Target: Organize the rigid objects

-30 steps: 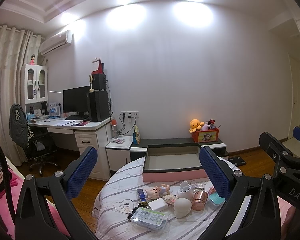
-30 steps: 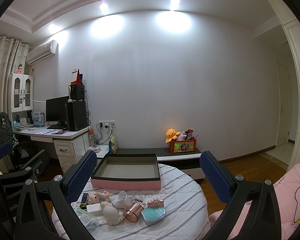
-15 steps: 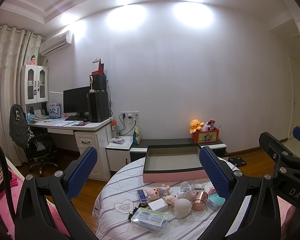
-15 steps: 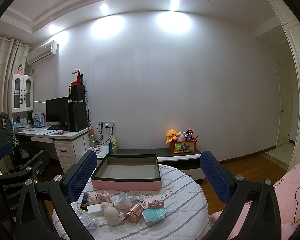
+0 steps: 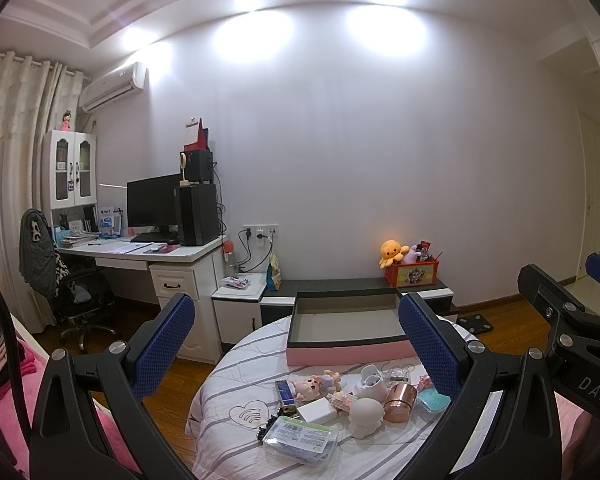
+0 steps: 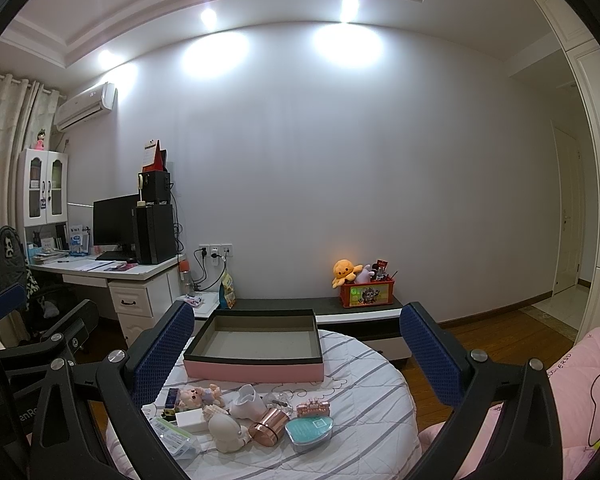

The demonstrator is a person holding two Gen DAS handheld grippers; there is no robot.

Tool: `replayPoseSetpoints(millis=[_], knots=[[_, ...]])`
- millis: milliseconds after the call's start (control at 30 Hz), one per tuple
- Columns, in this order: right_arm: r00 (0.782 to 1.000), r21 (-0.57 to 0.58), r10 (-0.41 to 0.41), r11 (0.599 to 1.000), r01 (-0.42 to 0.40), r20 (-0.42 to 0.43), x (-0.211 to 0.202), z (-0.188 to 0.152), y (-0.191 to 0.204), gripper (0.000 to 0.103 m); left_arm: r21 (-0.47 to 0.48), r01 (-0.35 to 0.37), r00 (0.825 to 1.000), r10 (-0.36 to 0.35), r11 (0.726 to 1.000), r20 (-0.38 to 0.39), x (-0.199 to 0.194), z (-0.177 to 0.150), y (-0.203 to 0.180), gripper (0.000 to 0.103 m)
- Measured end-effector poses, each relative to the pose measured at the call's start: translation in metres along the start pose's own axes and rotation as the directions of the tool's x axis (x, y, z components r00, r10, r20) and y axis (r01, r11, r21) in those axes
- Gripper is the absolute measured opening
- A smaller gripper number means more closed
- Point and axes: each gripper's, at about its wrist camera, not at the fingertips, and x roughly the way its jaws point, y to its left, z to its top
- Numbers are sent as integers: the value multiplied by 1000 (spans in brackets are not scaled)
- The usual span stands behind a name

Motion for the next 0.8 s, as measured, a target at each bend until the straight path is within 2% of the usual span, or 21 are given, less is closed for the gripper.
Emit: replayPoseSetpoints(millis=[800], knots=[[1000,-1,3,1000,-3,-3,2,1,2,103,3,2,1000,-2,1000,-3,-1,8,3,103]])
